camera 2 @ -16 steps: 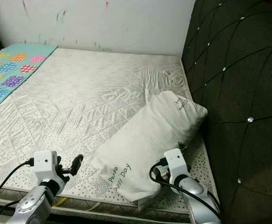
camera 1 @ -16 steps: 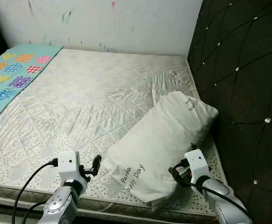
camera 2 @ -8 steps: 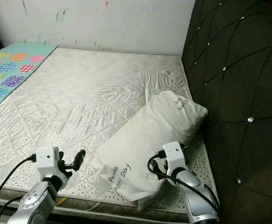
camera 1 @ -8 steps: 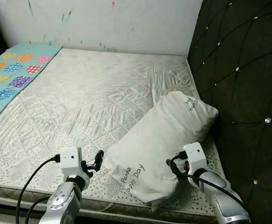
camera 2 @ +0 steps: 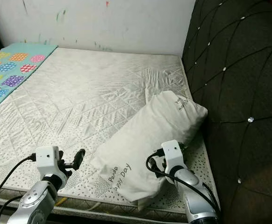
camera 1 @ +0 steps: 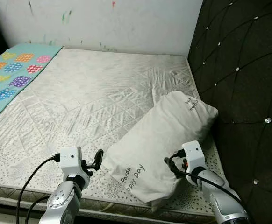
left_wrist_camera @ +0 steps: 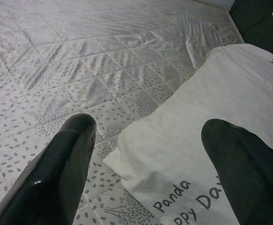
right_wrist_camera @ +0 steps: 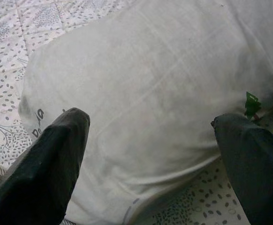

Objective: Clean up the room

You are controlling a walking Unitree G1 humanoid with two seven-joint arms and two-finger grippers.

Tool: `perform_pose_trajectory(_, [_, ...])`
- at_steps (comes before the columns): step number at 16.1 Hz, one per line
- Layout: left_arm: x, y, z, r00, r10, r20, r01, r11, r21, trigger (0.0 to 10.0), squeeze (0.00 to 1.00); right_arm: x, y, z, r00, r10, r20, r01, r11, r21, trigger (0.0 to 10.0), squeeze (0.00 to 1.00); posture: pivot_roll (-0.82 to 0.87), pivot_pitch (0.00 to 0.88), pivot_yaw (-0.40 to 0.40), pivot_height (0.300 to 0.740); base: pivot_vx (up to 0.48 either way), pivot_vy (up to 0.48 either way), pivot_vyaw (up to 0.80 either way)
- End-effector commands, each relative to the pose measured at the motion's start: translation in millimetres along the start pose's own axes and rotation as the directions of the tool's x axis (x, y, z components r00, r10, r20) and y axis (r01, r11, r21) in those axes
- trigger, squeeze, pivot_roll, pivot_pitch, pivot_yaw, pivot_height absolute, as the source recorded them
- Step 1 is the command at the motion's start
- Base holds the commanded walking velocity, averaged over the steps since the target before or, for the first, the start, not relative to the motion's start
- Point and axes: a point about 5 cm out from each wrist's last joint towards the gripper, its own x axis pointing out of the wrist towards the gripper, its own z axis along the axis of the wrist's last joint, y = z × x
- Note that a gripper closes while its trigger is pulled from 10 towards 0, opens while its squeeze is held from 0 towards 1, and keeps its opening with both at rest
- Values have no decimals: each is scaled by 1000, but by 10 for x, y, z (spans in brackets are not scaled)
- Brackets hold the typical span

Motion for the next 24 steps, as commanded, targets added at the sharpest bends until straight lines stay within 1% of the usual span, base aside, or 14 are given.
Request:
perform_pose_trajectory(1, [2,29,20,1000,18,8,-18,1000,9,10000,0,14,3,3,1000,3,1,-3,1000,6,10000,0,-56,0,-23,728,0,0,0])
perform_pose_trajectory(15, [2,29,20,1000,18,8,-18,1000,9,10000,0,14,3,3,1000,3,1,-3,1000,6,10000,0,-56,0,-23,728,0,0,0])
perform_pose_trajectory(16, [9,52,61,997,52,57,-52,999,-2,10000,0,2,19,103,993,-54,109,46,996,76,10000,0,-57,0,-17,728,0,0,0])
perform_pose_trajectory(17, [13,79,114,988,94,119,-93,996,-18,10000,0,-44,3,229,959,-155,238,117,979,168,10000,0,-57,0,-17,728,0,0,0])
perform_pose_trajectory(19, [8,84,160,984,104,147,-103,995,-14,10000,0,-92,-77,331,918,-221,329,184,973,140,10000,0,-55,0,-17,728,0,0,0])
perform_pose_trajectory(20, [5,85,169,983,105,151,-104,995,-13,10000,0,-101,-94,354,907,-229,353,192,972,138,10000,0,-55,0,-17,728,0,0,0])
perform_pose_trajectory(22, [1,103,191,978,105,181,-105,994,-12,10000,0,-116,-120,413,889,-226,399,208,974,87,10000,0,-57,0,-18,728,0,0,0])
perform_pose_trajectory(23, [-2,99,185,976,98,193,-97,995,-14,10000,0,-111,-116,386,893,-237,381,213,971,107,10000,0,-57,0,-18,728,0,0,0])
perform_pose_trajectory(24, [-8,92,169,976,93,195,-92,996,-12,10000,0,-107,-95,345,899,-231,371,193,972,136,10000,0,-57,0,-18,728,0,0,0])
